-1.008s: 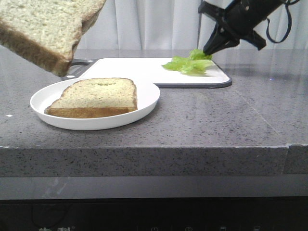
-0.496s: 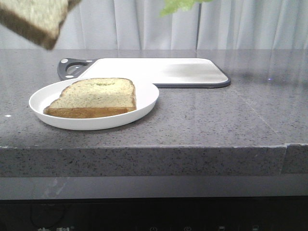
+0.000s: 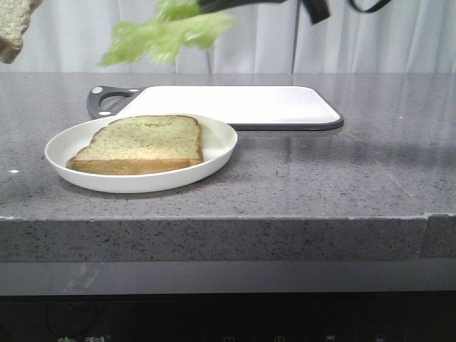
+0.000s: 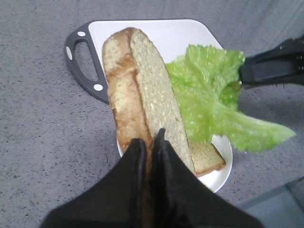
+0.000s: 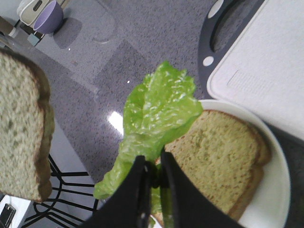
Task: Left arm grabs bread, right arm adds lettuce
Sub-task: 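Carry the lettuce over the plate and release it onto the bread, then lower the held bread slice onto the lettuce and open the left gripper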
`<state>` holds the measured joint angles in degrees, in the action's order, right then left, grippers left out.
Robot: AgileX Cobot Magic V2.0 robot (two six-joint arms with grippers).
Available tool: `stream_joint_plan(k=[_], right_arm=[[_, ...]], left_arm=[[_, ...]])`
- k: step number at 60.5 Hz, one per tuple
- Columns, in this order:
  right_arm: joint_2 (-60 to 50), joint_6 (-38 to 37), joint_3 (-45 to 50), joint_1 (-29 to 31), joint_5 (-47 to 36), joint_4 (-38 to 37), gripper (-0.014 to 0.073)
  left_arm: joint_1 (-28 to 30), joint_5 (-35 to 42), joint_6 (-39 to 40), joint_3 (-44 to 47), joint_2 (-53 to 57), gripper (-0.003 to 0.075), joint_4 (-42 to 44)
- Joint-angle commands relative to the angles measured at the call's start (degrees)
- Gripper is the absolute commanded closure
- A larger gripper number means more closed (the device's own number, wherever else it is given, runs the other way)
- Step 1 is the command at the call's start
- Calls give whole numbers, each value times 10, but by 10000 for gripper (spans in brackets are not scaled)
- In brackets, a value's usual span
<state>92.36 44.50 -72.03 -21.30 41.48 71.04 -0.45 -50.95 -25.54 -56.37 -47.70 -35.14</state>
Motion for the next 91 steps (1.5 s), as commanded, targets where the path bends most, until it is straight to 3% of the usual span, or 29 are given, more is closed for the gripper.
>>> stream_joint_plan(k=[1, 27, 31, 40, 45, 53, 64, 75, 91], right_arm=[[-16, 11, -2, -19, -29, 38, 711], [65, 11, 0, -33, -42, 61, 700], [63, 11, 0, -33, -46, 46, 630], [51, 11, -1, -32, -45, 0, 334], [34, 11, -2, -21, -37, -28, 252], [-14, 1, -2, 13, -10, -85, 249], [-75, -33, -2, 64, 42, -157, 249], [-108, -33, -2, 87, 68, -168, 249], [-109, -33, -2, 87, 66, -176, 249]], left_arm=[[7, 39, 6, -21, 1, 741, -23], [7, 39, 6, -21, 1, 741, -23], [7, 37, 6, -21, 1, 741, -23], [7, 29, 6, -21, 1, 741, -27], [7, 18, 6, -18, -2, 741, -42], [7, 1, 6, -17, -26, 741, -67], [7, -18, -60, -16, -84, 741, -185], [7, -41, -127, -13, -158, 741, -302], [7, -84, -184, -13, -274, 741, -394]])
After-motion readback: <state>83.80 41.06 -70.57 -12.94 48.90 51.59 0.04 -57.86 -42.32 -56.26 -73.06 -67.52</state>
